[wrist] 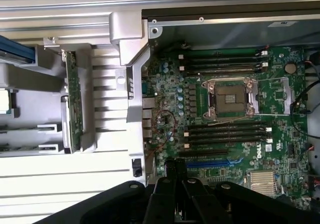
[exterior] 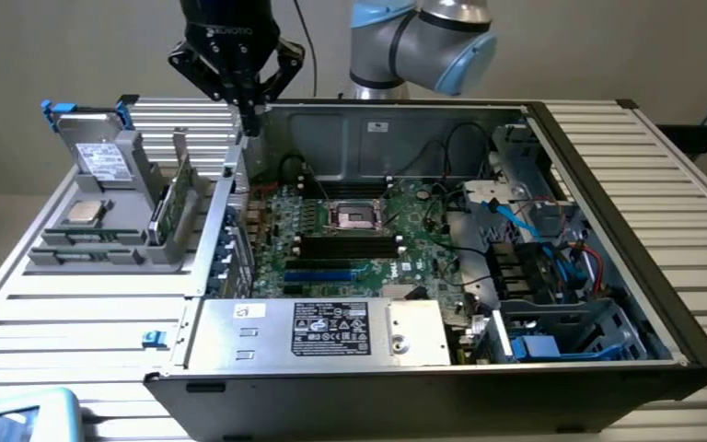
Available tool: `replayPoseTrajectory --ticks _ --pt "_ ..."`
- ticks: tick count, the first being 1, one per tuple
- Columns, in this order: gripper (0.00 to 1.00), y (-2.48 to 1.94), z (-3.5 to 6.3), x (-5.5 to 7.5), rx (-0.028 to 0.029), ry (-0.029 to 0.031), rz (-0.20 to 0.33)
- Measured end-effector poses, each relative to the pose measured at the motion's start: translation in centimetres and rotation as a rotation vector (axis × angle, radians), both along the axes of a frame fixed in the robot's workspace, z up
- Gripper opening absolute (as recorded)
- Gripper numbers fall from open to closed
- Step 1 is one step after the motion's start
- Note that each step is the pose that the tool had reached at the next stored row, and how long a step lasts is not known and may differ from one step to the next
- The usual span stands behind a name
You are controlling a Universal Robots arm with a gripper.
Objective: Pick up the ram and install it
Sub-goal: 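Reach for the ram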
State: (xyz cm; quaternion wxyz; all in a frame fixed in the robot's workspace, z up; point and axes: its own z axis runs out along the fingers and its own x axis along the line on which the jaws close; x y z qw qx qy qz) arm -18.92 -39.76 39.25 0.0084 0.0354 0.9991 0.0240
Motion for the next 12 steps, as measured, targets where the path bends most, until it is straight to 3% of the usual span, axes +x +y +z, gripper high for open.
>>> replayPoseTrajectory --ticks 12 --pt "0.11 0.57 0.0 -5.4 0.0 0.0 0.0"
